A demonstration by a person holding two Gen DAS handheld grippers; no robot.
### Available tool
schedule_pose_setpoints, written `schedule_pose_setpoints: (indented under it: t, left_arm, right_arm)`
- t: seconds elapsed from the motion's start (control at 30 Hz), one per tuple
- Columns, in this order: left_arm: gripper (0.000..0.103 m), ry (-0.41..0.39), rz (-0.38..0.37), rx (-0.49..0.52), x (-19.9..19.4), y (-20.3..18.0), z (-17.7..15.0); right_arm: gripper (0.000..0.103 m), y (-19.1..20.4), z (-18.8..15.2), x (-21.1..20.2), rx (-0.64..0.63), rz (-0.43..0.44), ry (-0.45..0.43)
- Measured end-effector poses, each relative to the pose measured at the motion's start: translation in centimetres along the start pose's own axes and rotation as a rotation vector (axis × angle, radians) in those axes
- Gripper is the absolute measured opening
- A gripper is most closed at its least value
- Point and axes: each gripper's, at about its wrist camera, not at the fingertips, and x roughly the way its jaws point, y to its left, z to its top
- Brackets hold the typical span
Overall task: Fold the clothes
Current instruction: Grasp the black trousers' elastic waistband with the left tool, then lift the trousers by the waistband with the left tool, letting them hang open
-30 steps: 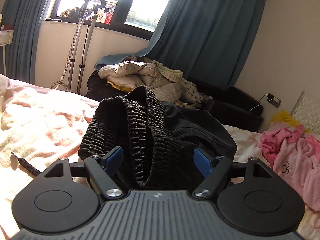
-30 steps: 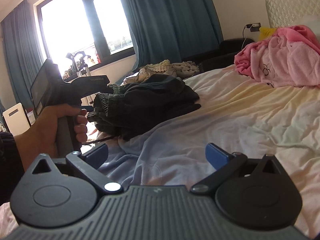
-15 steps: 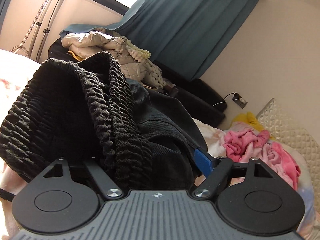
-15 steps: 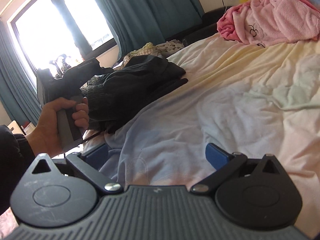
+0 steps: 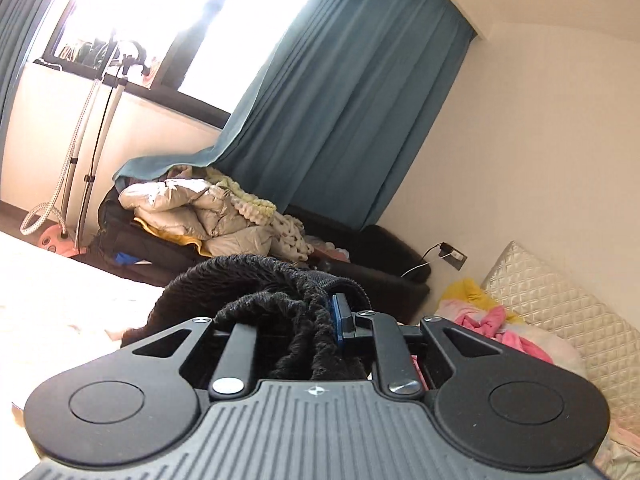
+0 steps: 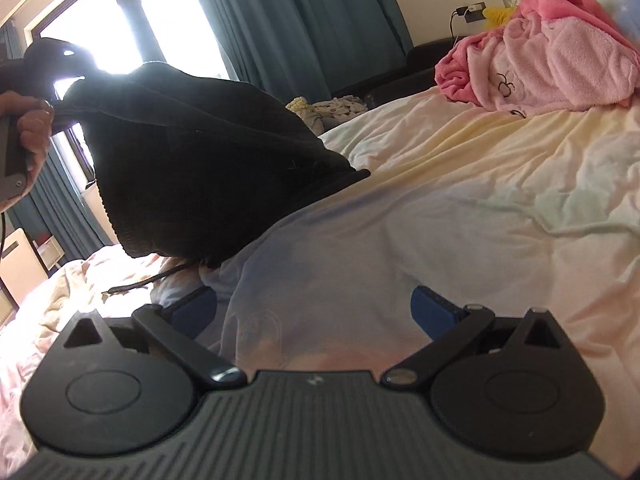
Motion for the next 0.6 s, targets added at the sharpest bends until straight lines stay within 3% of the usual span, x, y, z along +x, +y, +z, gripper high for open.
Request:
schedule_pose_setpoints:
  t: [0.13,0.3,0.43,0.6]
  left_arm:
    - [0.019,-0.055,-0.004,0.069,-7.9,-0.5,4.2]
    - [0.019,-0.152,0.042,0.057,-18.3,1.8,8.3]
    - [0.019,-0.246,0.184,-0.021,-26.5,7.1,10.2]
    - [0.019,-0.292,0.406,-0.209,-33.2,17.1,8.6]
  right_arm:
    - [0.103,1.2,-0.1,-1.2,-0.054,0.004,-0.027]
    - [0.103,2.4,0.1,-2.8,-0.086,0.034,-0.040]
    - [0.103,3.6,0.0,-3.5,-0.132,0.057,-0.041]
    - [0.103,5.0,-0.5,-3.6,-0.189,0.079,-0.026]
